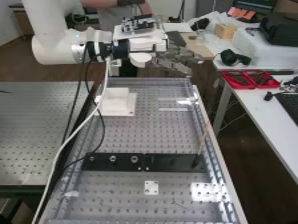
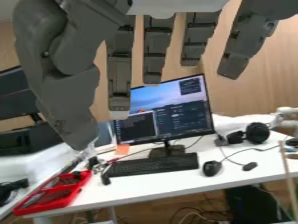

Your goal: Grab the paper clip and place it in the clear container

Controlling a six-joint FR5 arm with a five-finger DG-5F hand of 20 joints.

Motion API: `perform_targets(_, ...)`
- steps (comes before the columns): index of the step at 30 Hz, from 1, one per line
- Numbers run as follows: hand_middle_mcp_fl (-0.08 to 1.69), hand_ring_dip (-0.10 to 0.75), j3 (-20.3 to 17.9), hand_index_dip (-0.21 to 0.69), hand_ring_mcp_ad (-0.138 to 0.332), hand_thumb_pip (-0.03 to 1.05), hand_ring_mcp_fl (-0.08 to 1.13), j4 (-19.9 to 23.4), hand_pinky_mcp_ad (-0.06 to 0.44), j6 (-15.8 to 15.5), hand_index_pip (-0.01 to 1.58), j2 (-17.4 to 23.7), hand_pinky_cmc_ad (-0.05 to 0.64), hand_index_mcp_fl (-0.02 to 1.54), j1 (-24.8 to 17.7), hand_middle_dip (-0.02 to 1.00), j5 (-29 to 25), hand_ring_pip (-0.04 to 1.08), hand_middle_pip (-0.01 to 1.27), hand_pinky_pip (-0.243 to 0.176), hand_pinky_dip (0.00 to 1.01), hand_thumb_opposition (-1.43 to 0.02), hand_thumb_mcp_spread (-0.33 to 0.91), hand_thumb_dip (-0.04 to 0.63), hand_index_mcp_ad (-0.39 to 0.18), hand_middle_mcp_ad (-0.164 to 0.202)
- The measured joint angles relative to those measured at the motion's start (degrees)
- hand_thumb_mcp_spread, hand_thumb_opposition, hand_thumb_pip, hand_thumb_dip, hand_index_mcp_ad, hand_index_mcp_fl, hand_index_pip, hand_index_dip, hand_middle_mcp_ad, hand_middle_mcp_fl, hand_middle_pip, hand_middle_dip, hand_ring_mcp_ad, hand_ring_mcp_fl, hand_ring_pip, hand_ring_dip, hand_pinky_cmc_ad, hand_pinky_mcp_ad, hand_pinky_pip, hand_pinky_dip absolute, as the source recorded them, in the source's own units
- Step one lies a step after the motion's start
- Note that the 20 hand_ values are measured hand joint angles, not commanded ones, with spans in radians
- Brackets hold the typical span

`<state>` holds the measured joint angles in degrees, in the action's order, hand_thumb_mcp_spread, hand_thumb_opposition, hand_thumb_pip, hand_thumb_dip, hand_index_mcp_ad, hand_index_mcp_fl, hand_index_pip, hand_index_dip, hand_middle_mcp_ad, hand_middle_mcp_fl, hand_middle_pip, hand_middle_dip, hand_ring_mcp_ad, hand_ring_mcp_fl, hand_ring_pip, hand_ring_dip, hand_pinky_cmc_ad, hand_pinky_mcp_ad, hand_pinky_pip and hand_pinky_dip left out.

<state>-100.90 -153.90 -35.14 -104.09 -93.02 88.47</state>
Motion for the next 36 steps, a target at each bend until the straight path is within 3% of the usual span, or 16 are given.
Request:
perform_targets(15, 0.24, 0.086, -2.80, 0.087, 0.101, 0.52, 0.03, -4.51, 0.279, -3.72, 0.61, 6.08, 0.358, 0.42, 1.61, 0.22, -6.93, 0.10, 0.12, 0.017, 0.19, -0.81, 0.39, 0.255, -0.175, -0.023)
perform_targets(24, 0.24, 0.086, -3.84, 0.113, 0.101, 0.52, 0.03, -3.82, 0.278, -5.71, 0.53, 7.43, 0.358, 0.44, 2.00, 0.22, -7.32, 0.10, 0.12, 0.017, 0.19, -0.80, 0.38, 0.255, -0.173, -0.023)
perform_targets(36, 0.23, 0.086, -5.58, 0.126, 0.099, 0.52, 0.03, -2.61, 0.279, -5.33, 0.51, 8.62, 0.358, 0.44, 1.54, 0.22, -7.39, 0.10, 0.12, 0.017, 0.19, -0.80, 0.39, 0.255, -0.159, -0.023)
